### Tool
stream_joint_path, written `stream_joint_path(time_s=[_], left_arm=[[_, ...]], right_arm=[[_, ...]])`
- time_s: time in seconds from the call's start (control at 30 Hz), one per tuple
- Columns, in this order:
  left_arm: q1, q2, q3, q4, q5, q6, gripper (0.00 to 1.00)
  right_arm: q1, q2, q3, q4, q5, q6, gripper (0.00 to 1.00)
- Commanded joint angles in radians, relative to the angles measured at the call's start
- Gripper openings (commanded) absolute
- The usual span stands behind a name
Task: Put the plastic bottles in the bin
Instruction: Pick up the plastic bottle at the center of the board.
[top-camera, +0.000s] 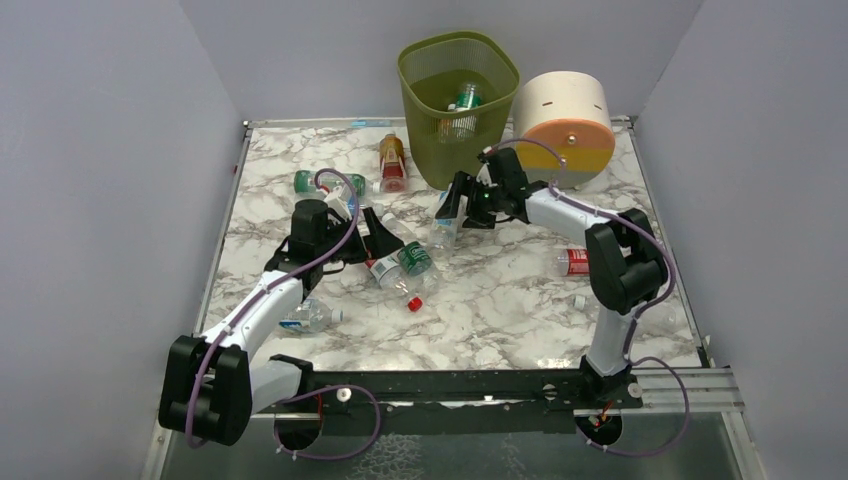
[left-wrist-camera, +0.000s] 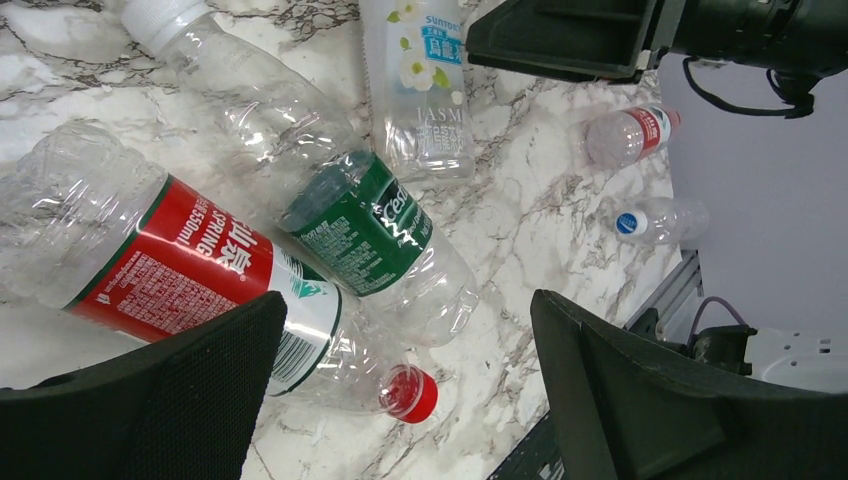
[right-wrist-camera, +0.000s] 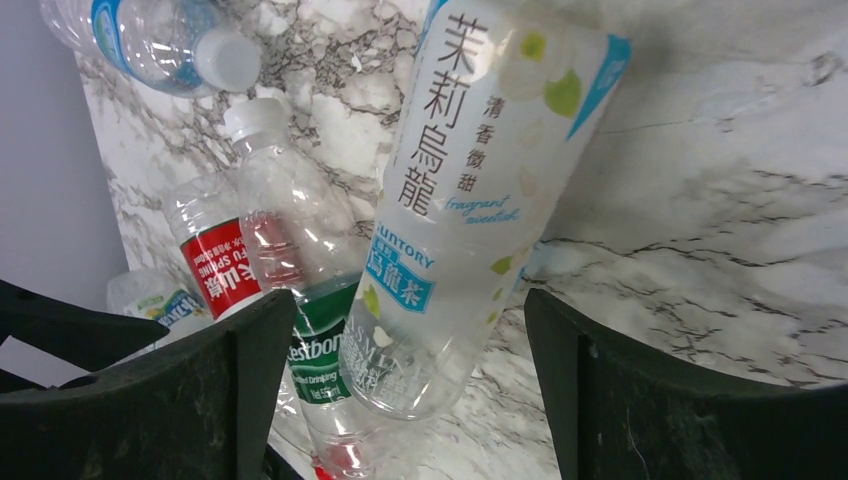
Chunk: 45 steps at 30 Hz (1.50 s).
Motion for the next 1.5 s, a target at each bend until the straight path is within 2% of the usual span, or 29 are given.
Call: stream_joint_path(time_s=[0.0,0.4,0.43,0.6,0.7,1.03,1.47], left_arm=[[-0.003,-0.012,0.021,0.038,0.032,0.006,0.99],[-0.003,-0.021,0.014,0.061,0.038,-0.008,0.99],[-0.002,-0.022,0.013,0.063,0.038,-0.008,0.99],[-0.002,-0.023,0.007,0.079,0.044,-0.016,0.99],[-0.003,-0.024,0.005,0.084,0.050,-0.020,0.99],[-0.002,-0.043,0.001,0.072,0.054,-0.020,0.99],[-0.002,-0.065,-0.018,0.091,0.068,-0.038,0.99]], right_arm=[[0.033,0.042,0.034,0.022,0.030,0.032,0.86],[0.095,0.131,0.065,-0.022,0.104,0.009,0.86],[0.100,0.133,0.064,-0.019,0.107,0.010,0.84],[0.108,0.135,0.060,-0.022,0.119,0.004,0.60],[0.107,0.116,0.052,-0.029,0.122,-0.001,0.56],[0.108,-0.059,0.007,-0.088,0.154,-0.053,0.55],[0.108,-0.181,-0.022,-0.112,0.137,-0.069,0.55]])
